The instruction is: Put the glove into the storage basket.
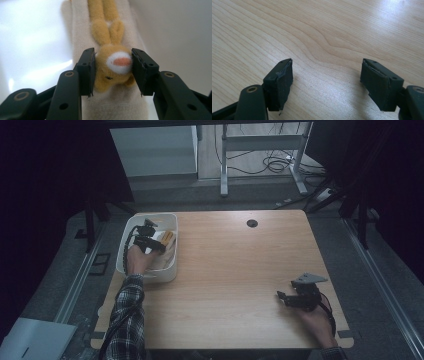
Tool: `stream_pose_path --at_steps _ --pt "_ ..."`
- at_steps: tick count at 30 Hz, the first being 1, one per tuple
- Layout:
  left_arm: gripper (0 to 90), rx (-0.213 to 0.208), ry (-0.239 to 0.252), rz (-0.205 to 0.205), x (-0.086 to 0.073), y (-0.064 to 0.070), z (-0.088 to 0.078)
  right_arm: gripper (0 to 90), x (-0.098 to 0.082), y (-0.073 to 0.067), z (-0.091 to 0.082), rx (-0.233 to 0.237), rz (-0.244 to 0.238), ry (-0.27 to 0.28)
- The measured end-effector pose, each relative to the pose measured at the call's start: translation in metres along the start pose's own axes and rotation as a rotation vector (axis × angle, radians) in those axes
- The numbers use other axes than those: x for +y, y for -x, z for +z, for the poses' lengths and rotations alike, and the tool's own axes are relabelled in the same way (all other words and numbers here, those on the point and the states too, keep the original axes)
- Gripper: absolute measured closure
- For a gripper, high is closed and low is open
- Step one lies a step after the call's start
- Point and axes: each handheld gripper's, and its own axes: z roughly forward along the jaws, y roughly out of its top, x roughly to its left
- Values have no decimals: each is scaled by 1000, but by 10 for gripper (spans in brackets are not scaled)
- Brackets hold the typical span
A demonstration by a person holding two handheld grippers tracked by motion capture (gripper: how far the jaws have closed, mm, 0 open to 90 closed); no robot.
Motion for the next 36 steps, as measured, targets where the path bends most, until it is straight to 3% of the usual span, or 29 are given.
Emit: stream_pose_path --at_steps 5,7,10,12,18,23,27,36 --pt "570 -45 -27 9 2 9 5 264 0 0 0 0 1 0" --pt "565 -41 -29 19 2 11 6 264 0 0 0 0 0 0" --pt "537 -21 8 11 2 8 4 264 0 0 0 0 0 0" --pt "487 12 28 23 1 7 0 264 0 0 0 0 0 0" --pt "321 58 101 18 -5 0 -11 264 0 0 0 0 0 0" --pt "237 63 136 12 -10 -3 -14 263 0 0 0 0 -1 0" --pt "138 57 192 12 -15 -7 -20 263 0 0 0 0 -1 0" --pt "87 6 295 24 -25 -5 -38 260 0 0 0 1 -2 -2"
